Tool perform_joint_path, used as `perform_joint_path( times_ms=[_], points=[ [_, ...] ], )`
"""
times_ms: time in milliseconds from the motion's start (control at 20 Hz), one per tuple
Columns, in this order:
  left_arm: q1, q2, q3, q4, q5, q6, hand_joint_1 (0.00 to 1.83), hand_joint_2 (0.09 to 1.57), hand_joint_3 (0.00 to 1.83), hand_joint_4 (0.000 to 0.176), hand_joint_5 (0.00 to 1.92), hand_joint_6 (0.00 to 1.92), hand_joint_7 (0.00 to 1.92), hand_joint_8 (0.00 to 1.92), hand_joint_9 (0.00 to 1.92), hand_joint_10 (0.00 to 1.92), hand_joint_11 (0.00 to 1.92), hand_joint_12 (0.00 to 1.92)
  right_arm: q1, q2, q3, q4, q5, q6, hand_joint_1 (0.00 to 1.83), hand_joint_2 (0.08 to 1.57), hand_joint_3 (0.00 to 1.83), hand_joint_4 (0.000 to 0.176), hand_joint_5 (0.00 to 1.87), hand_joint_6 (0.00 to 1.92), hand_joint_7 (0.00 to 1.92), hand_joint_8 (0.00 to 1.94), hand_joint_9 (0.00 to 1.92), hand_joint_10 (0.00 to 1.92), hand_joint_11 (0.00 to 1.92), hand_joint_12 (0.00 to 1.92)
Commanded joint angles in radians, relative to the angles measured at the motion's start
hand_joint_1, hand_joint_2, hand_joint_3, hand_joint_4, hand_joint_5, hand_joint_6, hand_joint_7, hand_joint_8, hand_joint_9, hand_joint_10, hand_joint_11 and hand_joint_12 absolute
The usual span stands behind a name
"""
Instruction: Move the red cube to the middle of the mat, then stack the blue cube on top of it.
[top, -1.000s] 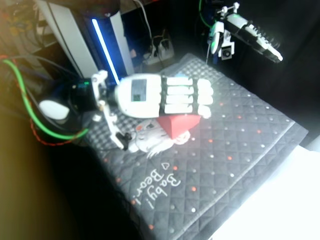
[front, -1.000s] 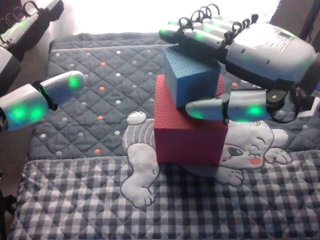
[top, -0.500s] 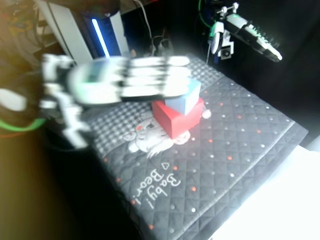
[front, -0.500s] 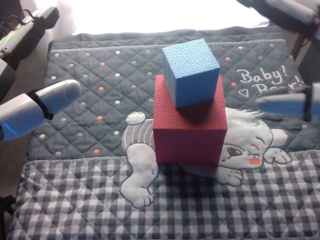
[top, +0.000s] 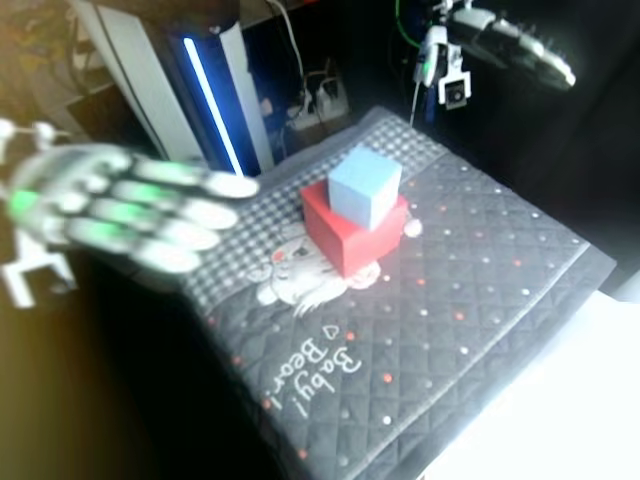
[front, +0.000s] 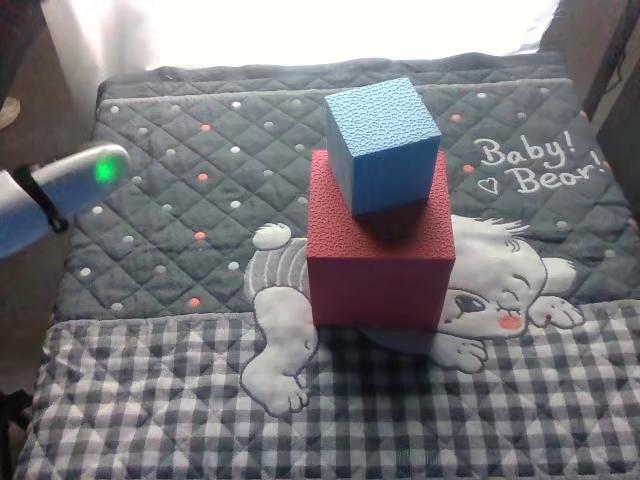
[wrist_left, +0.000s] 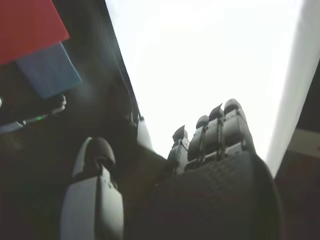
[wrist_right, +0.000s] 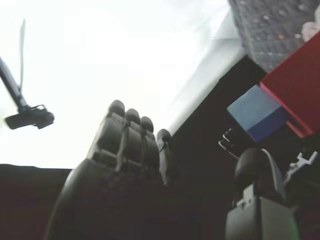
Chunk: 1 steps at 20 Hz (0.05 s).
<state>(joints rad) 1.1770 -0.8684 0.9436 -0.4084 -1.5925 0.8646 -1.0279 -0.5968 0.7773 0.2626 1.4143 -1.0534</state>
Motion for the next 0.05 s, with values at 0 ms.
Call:
perform_joint_path(
  times_ms=[0],
  points=[
    [-0.010,0.012,-0.001,0.007,-0.140,-0.002,0.53,1.04,0.00,0.176,0.00,0.00,0.00,0.00,0.00,0.00,0.00,0.00,-0.009,0.008,-0.001,0.036,0.216,-0.008,0.55,1.12,0.00,0.093,0.00,0.00,0.00,0.00,0.00,0.00,0.02,0.01]
  ],
)
